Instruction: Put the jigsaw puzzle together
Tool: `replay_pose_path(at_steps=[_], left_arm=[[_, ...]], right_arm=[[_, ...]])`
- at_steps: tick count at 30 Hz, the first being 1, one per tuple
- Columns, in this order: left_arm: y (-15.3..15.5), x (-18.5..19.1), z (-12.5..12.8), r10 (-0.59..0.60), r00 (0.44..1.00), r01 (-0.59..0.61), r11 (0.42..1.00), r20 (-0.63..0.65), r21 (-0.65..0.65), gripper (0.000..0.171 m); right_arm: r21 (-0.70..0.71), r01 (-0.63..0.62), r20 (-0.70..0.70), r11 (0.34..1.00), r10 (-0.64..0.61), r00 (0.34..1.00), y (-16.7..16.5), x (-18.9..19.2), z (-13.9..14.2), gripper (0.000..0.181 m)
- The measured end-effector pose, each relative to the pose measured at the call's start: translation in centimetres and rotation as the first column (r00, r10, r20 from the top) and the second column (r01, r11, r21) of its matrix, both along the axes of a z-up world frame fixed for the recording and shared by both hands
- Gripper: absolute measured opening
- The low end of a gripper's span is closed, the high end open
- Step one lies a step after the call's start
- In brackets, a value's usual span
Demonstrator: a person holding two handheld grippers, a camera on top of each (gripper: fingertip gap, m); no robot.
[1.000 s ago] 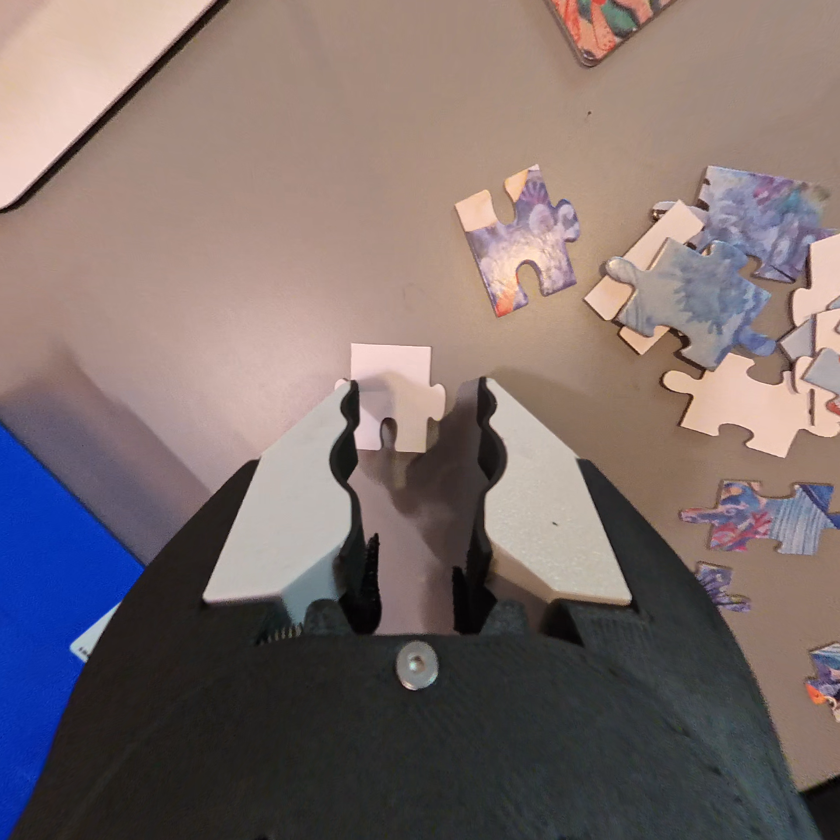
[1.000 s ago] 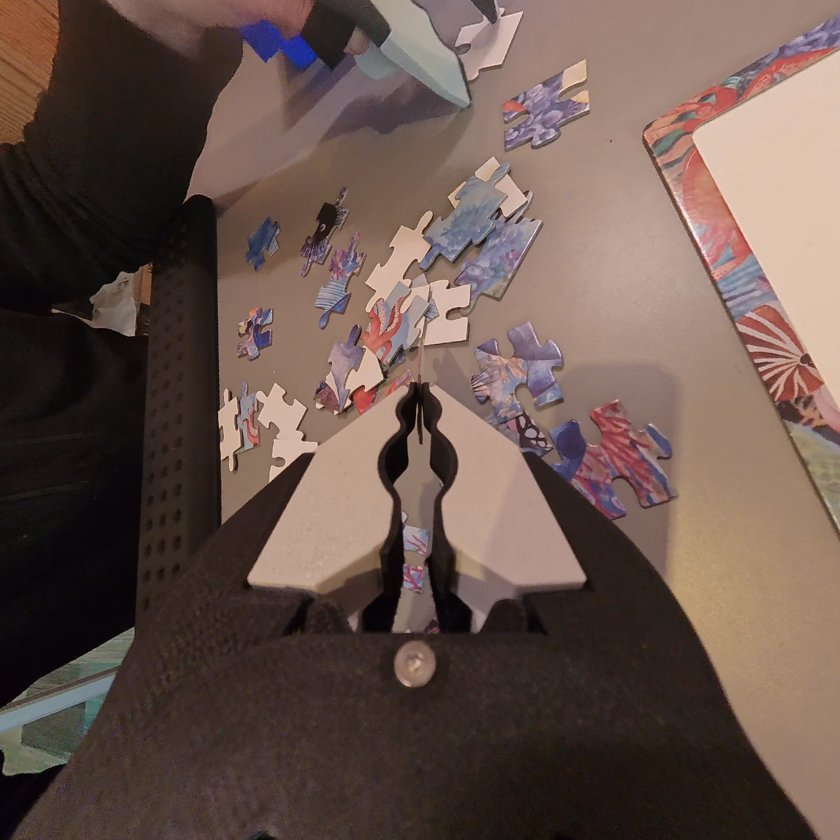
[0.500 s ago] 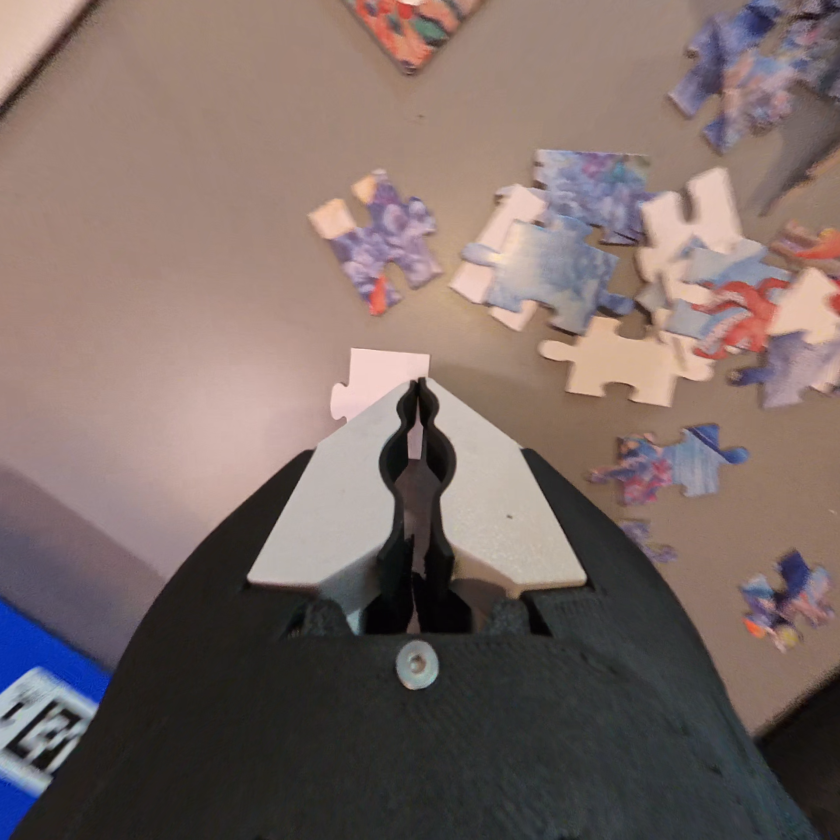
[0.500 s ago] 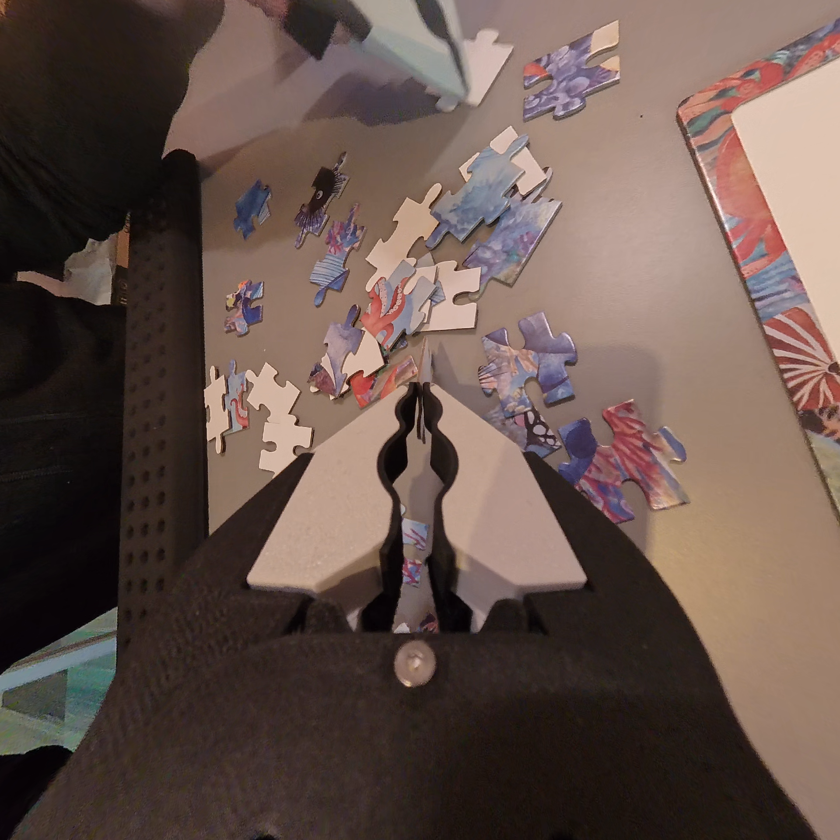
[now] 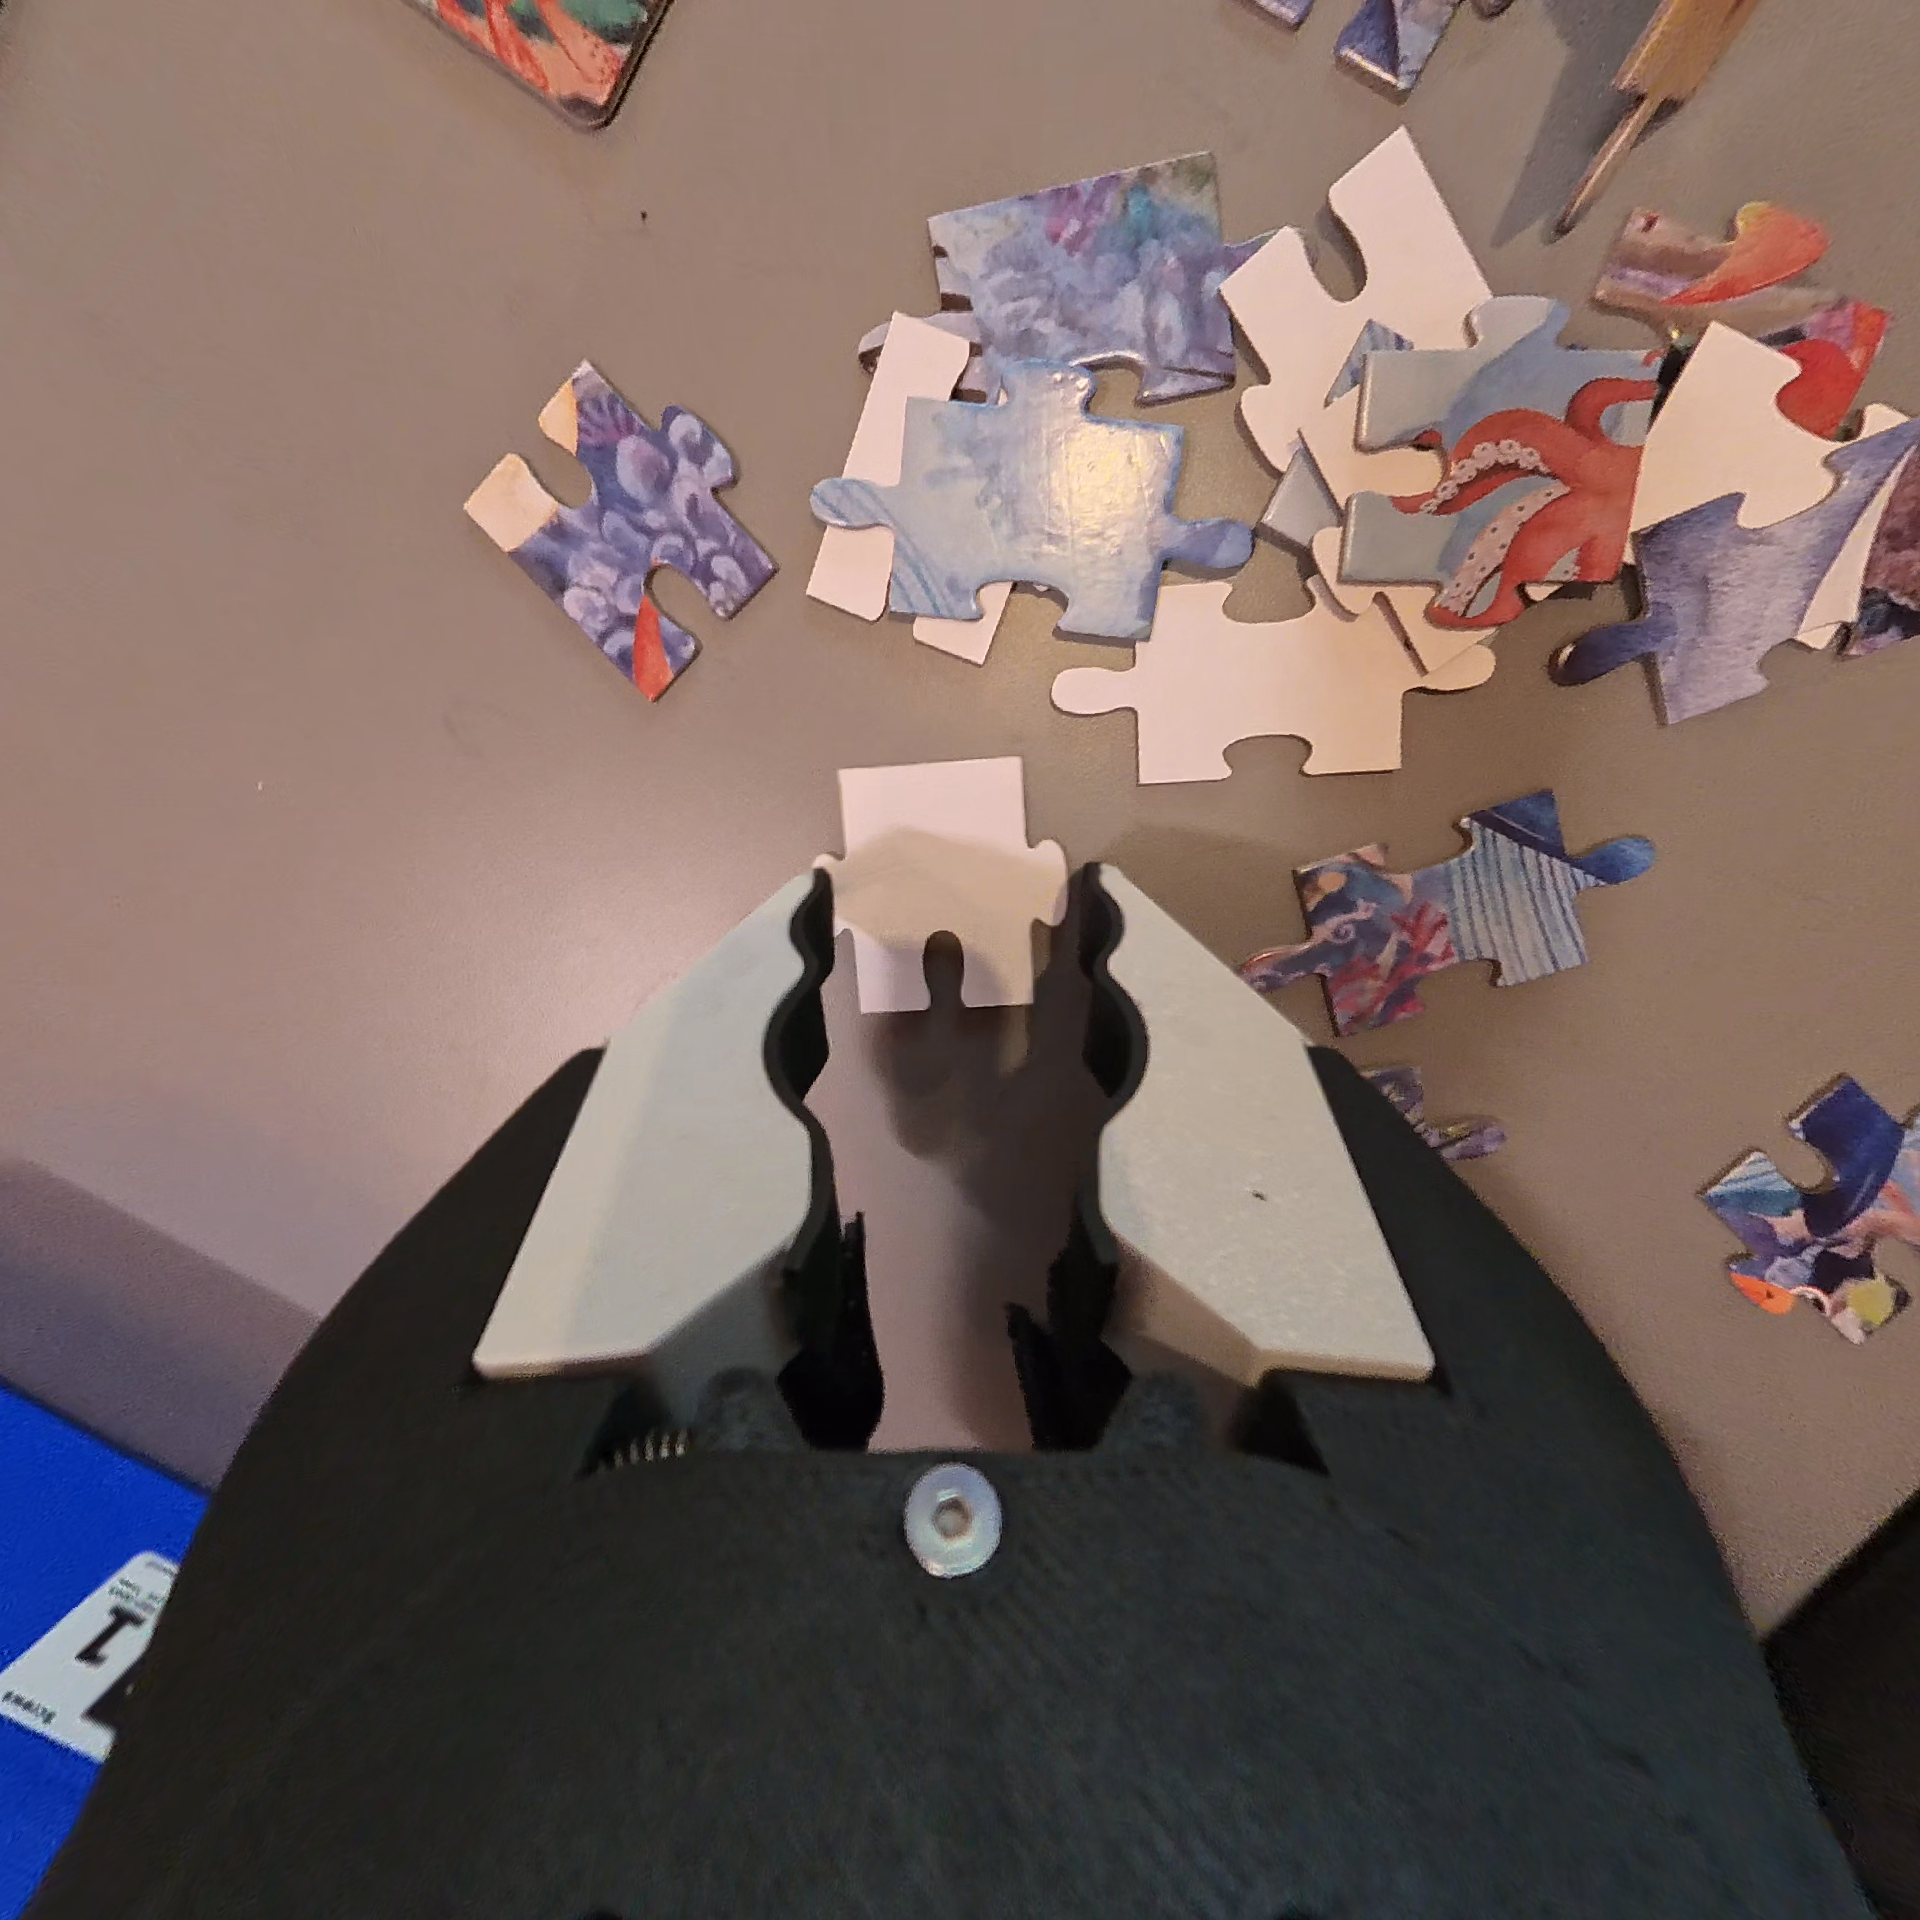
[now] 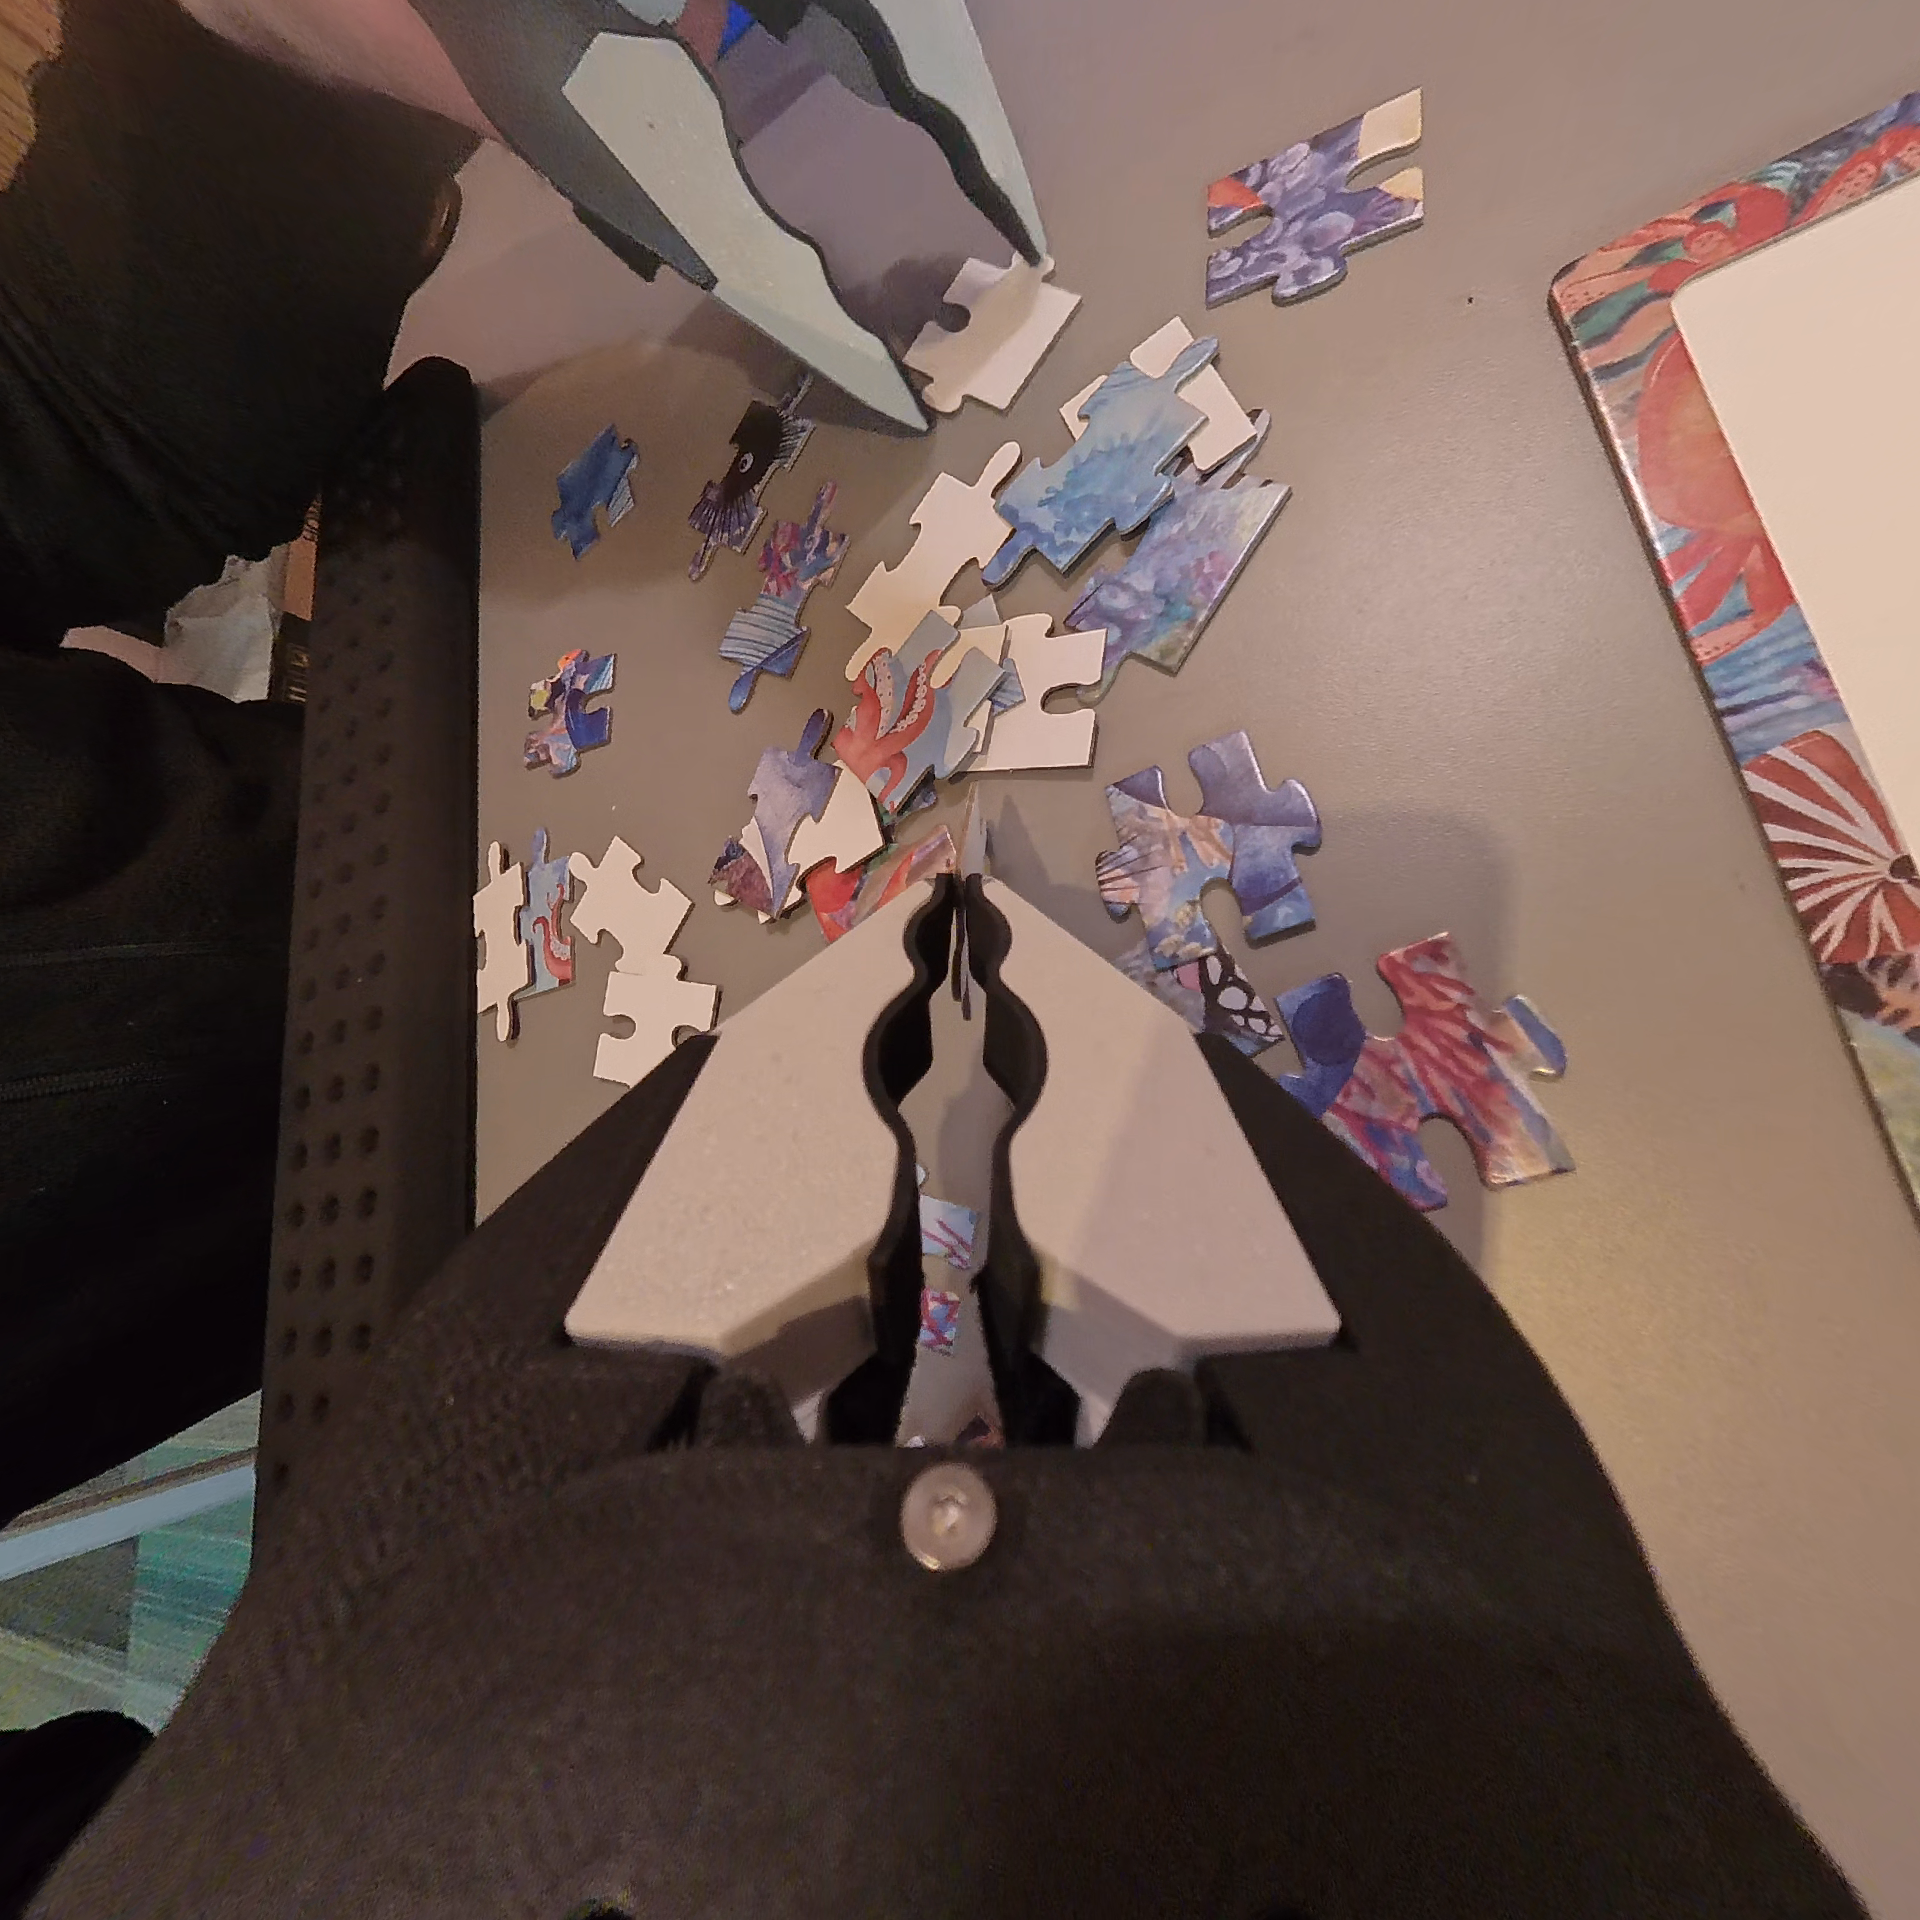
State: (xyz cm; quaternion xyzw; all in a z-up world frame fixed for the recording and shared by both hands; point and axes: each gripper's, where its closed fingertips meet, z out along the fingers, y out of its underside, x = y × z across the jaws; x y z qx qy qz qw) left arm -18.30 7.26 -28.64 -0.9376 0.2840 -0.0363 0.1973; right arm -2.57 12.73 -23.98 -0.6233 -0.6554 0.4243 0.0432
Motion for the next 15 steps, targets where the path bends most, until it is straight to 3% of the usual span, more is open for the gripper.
replay_pose_path(at_steps=[4, 8, 12, 15], left_arm=[[0.3, 0.4, 0.1, -0.041, 0.999, 0.041, 0.999, -0.010, 0.031, 0.043], [0.4, 0.4, 0.4, -0.056, 0.998, 0.057, 0.998, -0.020, 0.040, 0.068], [-0.5, -0.6, -0.1, -0.004, 1.000, 0.003, 1.000, -0.019, -0.017, 0.067], [-0.7, -0.6, -0.2, 0.018, 0.999, -0.017, 1.000, 0.027, -0.020, 0.054]], right_arm=[[0.001, 0.000, -0.012, 1.000, 0.000, 1.000, 0.0, -0.1, 0.2, 0.000], [0.001, 0.004, -0.020, 1.000, -0.004, 1.000, 0.1, -0.1, 0.3, 0.000], [0.002, 0.006, -0.027, 1.000, -0.006, 1.000, 0.2, -0.1, 0.5, 0.000], [0.000, 0.011, -0.028, 1.000, -0.011, 1.000, 0.4, -0.1, 0.4, 0.000]])
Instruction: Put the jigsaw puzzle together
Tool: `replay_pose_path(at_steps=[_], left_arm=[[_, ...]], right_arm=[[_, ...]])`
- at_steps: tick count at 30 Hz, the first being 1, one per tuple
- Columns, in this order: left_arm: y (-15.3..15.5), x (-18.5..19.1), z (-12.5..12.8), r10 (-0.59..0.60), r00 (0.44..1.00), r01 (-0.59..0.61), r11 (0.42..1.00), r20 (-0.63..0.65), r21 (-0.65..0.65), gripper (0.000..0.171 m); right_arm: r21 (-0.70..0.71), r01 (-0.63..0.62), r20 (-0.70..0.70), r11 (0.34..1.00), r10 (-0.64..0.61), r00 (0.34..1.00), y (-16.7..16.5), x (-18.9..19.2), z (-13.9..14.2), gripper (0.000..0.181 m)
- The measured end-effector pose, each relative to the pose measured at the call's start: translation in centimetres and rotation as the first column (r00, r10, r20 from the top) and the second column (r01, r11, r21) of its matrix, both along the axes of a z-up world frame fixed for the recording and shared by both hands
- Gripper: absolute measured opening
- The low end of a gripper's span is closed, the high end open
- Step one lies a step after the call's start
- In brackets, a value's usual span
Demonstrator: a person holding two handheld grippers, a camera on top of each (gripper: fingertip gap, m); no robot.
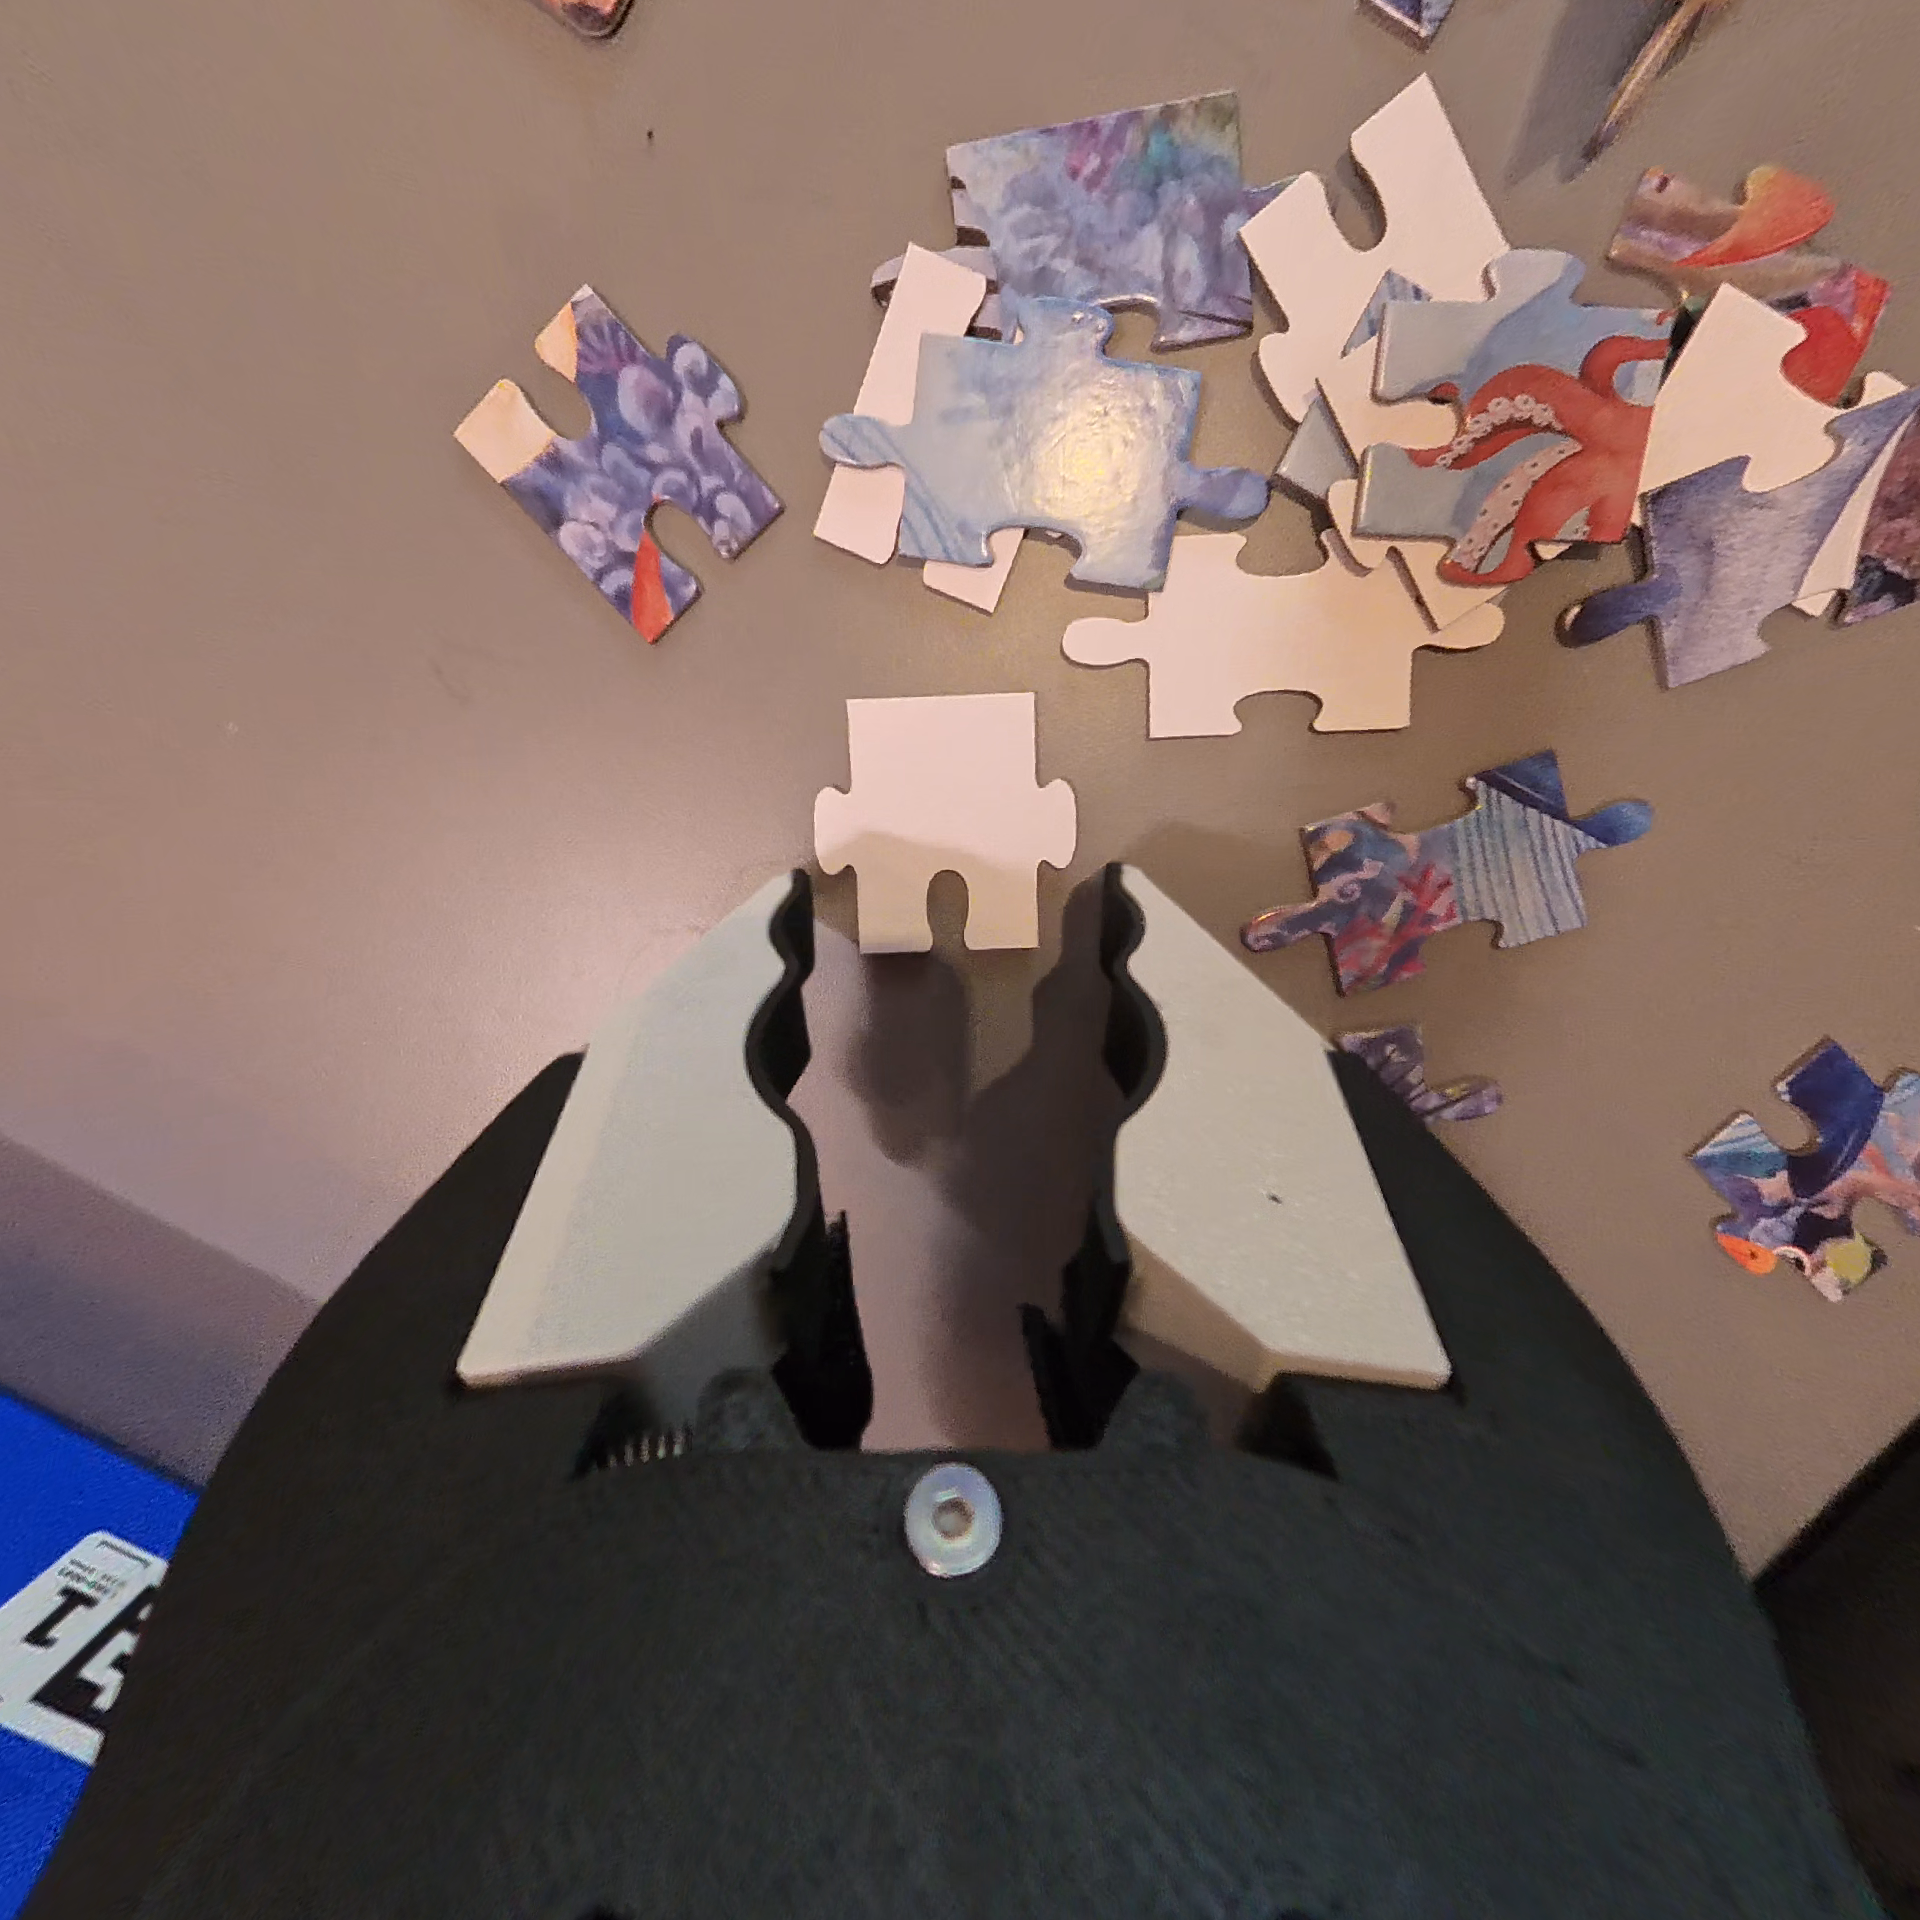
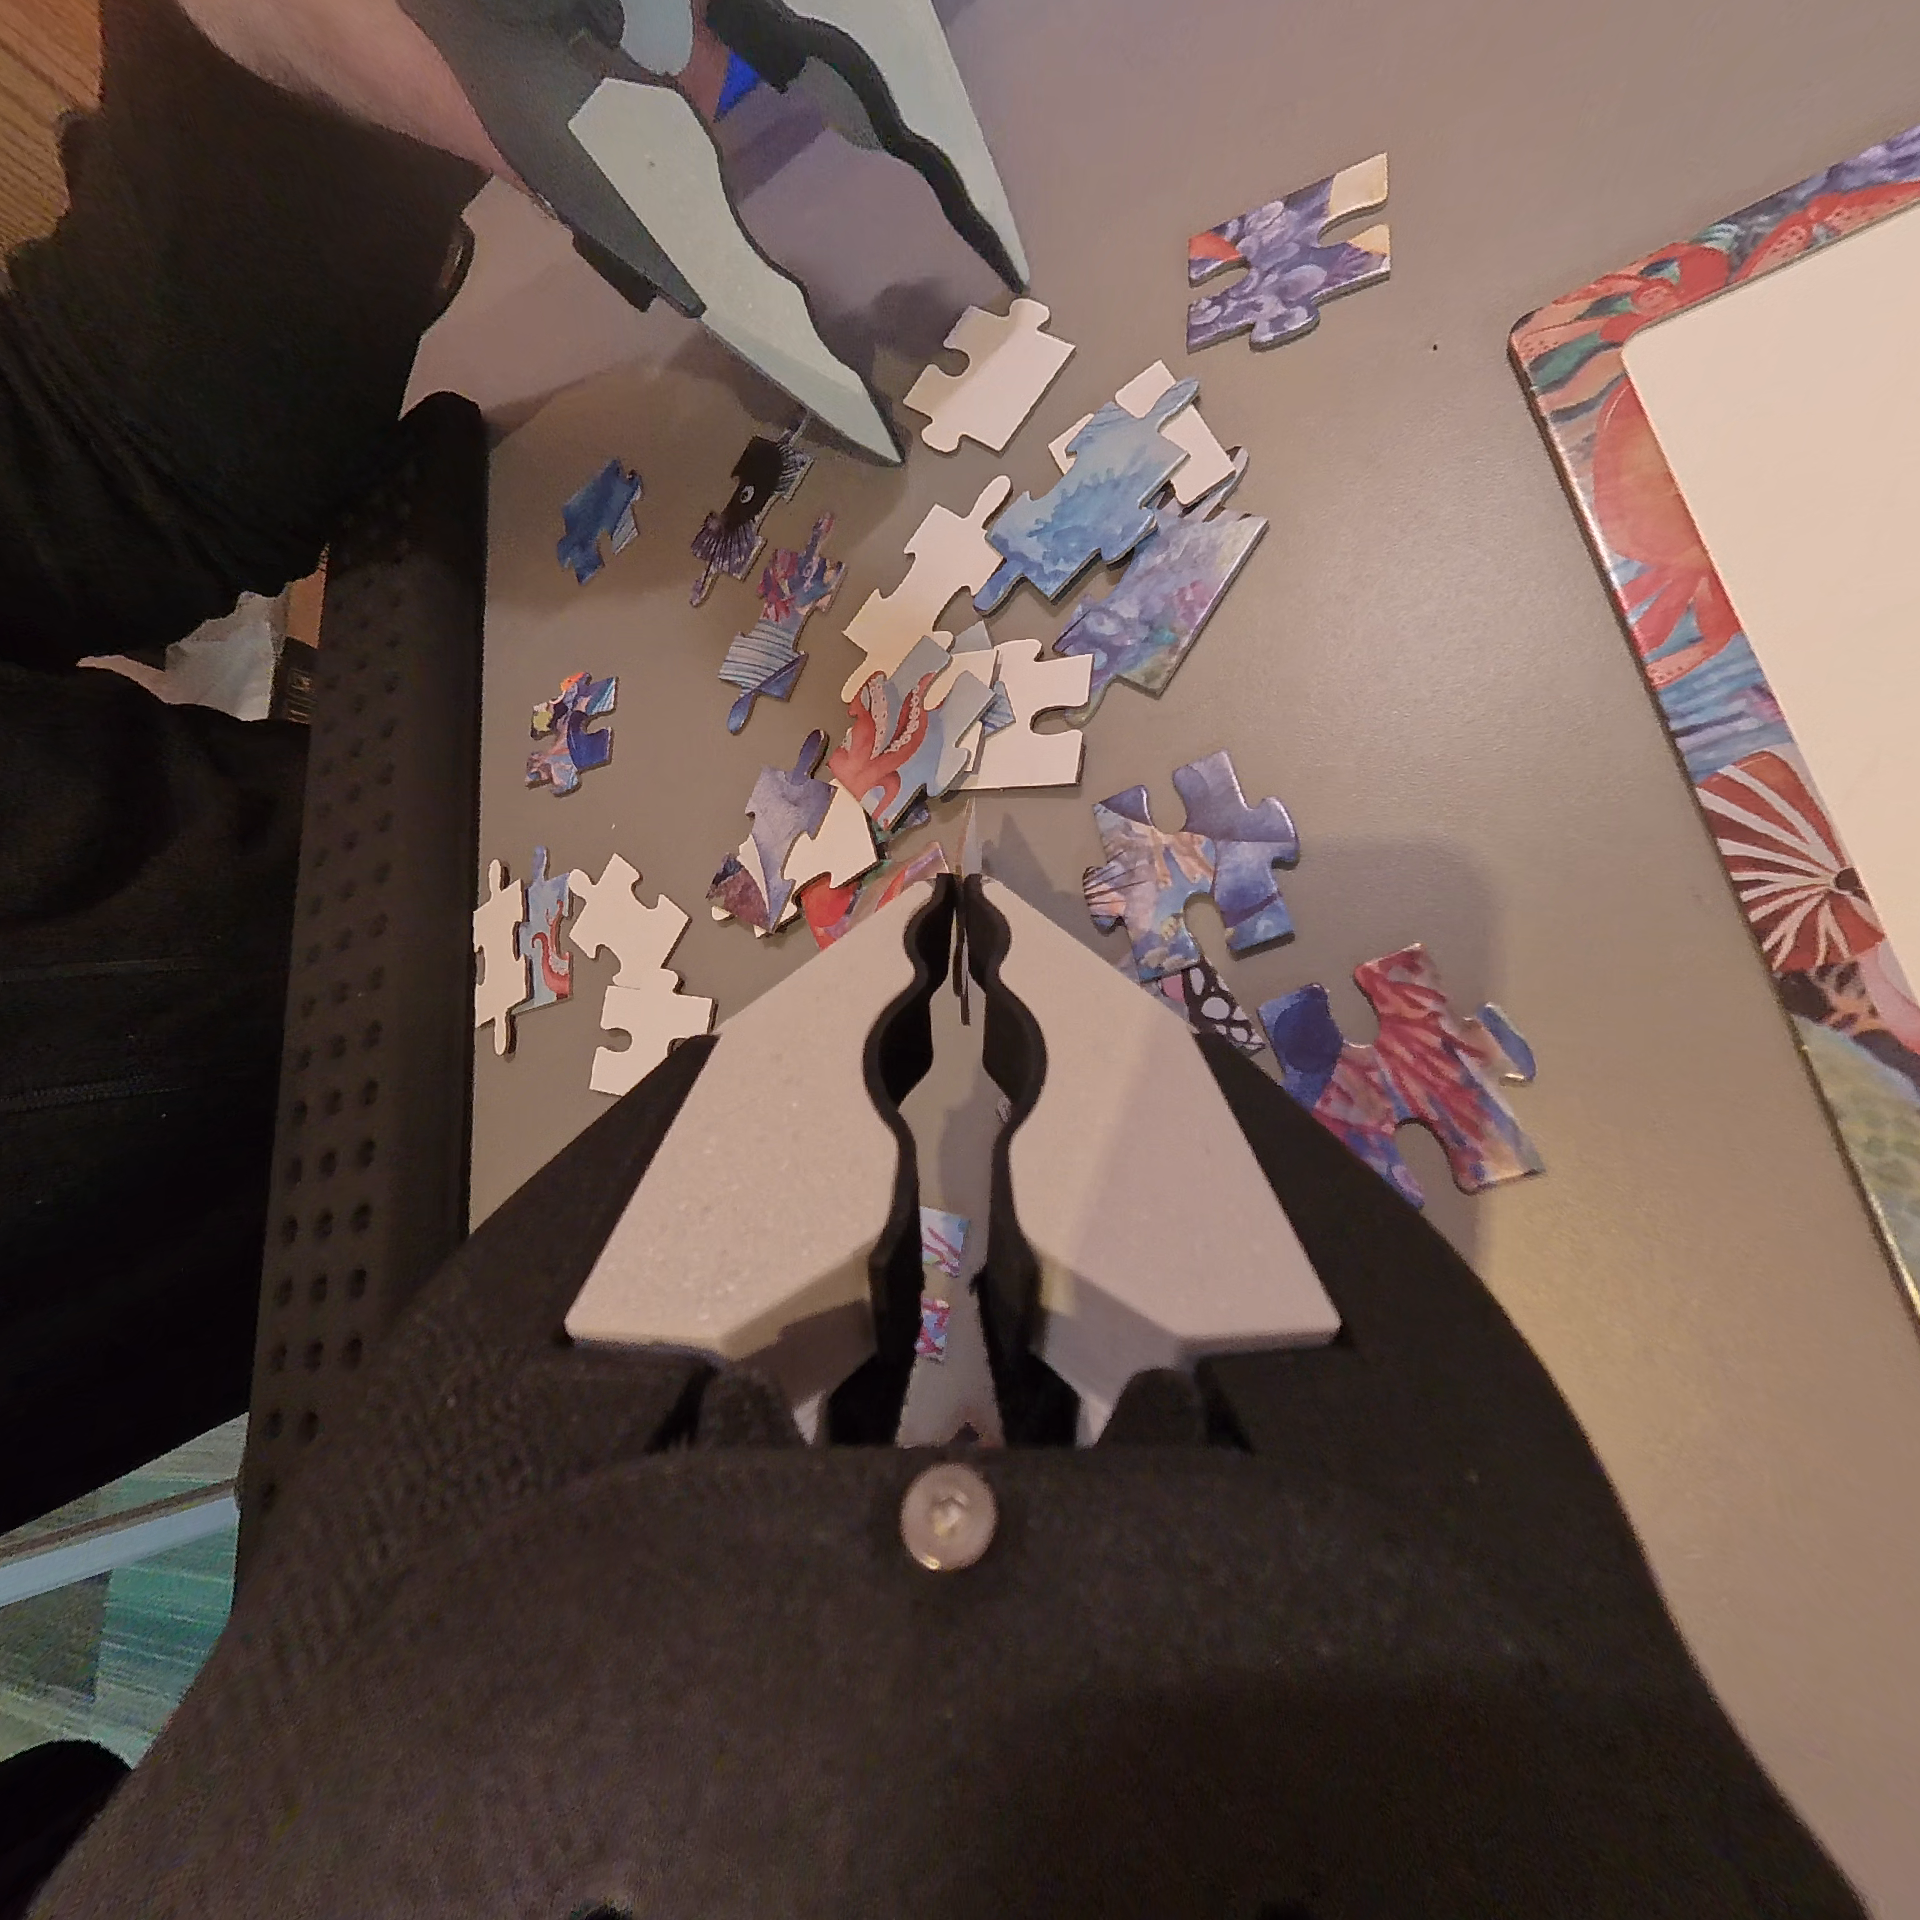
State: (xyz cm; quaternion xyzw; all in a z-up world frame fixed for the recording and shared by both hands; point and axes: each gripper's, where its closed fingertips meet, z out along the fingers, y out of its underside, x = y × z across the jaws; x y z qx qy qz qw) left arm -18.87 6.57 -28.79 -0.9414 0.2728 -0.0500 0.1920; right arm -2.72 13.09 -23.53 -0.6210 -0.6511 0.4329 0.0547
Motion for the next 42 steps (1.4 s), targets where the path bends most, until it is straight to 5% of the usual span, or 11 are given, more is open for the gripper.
replay_pose_path(at_steps=[3, 10, 16, 19, 21, 28, 33, 35, 37, 39, 42], left_arm=[[0.2, -0.2, 0.1, 0.023, 1.000, -0.023, 1.000, 0.007, 0.016, 0.033], [0.2, 0.5, 0.2, 0.032, 0.997, -0.035, 0.998, 0.067, 0.043, 0.032], [0.5, 2.4, 2.8, 0.014, 0.967, -0.040, 0.994, 0.253, 0.100, 0.032], [0.3, 5.6, 5.7, -0.066, 0.894, 0.008, 0.991, 0.442, 0.132, 0.032], [-0.1, 8.2, 8.2, -0.139, 0.798, 0.059, 0.986, 0.587, 0.155, 0.033], [-1.8, 12.8, 11.0, -0.224, 0.566, 0.216, 0.969, 0.793, 0.119, 0.033], [-1.7, 13.3, 11.9, -0.239, 0.504, 0.233, 0.963, 0.830, 0.135, 0.038], [-0.9, 12.5, 11.9, -0.243, 0.555, 0.197, 0.968, 0.796, 0.158, 0.059], [-0.2, 11.4, 11.4, -0.254, 0.641, 0.166, 0.967, 0.724, 0.192, 0.060], [0.6, 9.7, 9.1, -0.254, 0.797, 0.159, 0.964, 0.548, 0.215, 0.066], [0.5, 8.2, 5.7, -0.266, 0.915, 0.214, 0.957, 0.304, 0.193, 0.068]], right_arm=[[-0.001, 0.000, 0.002, 1.000, 0.000, 1.000, 0.0, 0.0, -0.1, 0.000], [0.044, -0.024, -0.025, 0.999, 0.025, 0.999, -0.5, -0.4, 0.2, 0.014], [0.190, -0.004, -0.026, 0.982, 0.009, 1.000, 0.4, -0.6, 0.3, 0.036], [0.277, -0.029, -0.170, 0.960, 0.078, 0.982, -0.6, -1.7, 2.7, 0.036], [0.381, -0.046, -0.256, 0.923, 0.153, 0.954, -2.0, -2.5, 4.2, 0.038], [0.726, -0.085, -0.289, 0.683, 0.415, 0.863, -6.4, -4.0, 5.8, 0.028], [0.712, -0.113, -0.276, 0.693, 0.425, 0.862, -6.7, -3.6, 6.0, 0.000], [0.642, -0.094, -0.322, 0.761, 0.379, 0.867, -6.1, -3.3, 6.8, 0.000], [0.554, -0.071, -0.335, 0.829, 0.301, 0.893, -4.6, -2.6, 7.3, 0.000], [0.434, -0.082, -0.274, 0.897, 0.218, 0.937, -3.0, -1.4, 6.5, 0.000], [0.268, -0.064, -0.164, 0.961, 0.111, 0.980, -0.9, 0.5, 4.7, 0.000]])
